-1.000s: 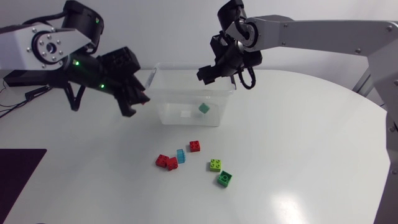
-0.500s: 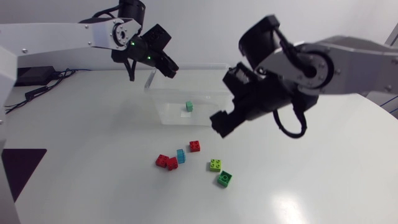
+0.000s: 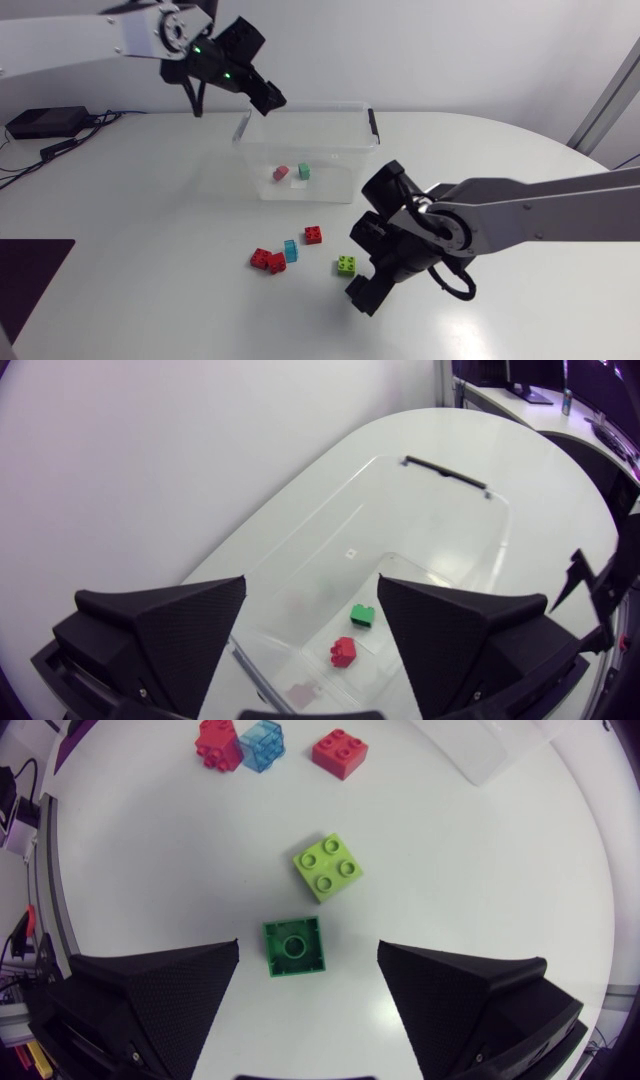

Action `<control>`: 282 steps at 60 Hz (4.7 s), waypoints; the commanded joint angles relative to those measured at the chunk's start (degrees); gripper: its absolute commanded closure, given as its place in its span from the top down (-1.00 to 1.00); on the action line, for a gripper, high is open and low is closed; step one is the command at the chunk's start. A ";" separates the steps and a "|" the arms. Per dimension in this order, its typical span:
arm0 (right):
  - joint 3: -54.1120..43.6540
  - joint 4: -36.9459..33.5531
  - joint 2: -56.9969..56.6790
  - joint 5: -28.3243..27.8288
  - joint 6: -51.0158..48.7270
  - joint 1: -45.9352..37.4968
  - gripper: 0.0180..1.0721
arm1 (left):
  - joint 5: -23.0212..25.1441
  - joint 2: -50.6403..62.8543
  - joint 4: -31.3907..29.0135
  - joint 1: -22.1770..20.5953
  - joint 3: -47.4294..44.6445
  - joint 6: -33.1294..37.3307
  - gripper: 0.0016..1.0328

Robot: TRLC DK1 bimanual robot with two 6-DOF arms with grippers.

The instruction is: Place the duplo bricks in the container

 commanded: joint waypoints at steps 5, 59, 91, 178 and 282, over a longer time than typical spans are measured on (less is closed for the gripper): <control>-2.16 2.89 3.35 -0.50 -1.23 1.37 0.75 | 2.45 -17.51 -4.72 -0.51 -14.34 7.21 0.90; 28.34 -16.53 -4.65 1.61 0.26 -1.09 -0.45 | 2.62 -5.20 5.30 -5.61 -47.74 42.90 0.86; 40.29 -3.17 7.39 1.79 3.43 -8.56 -0.41 | 2.71 -19.35 -4.46 -4.12 -49.41 42.54 -0.38; 2.41 -0.62 -4.82 -5.69 -10.55 -2.06 0.88 | -0.19 -3.09 4.51 0.63 -1.16 6.95 0.92; 27.81 0.17 -1.22 1.17 -6.24 -7.94 -0.42 | -1.33 -10.21 13.47 -13.43 -55.47 24.35 -0.38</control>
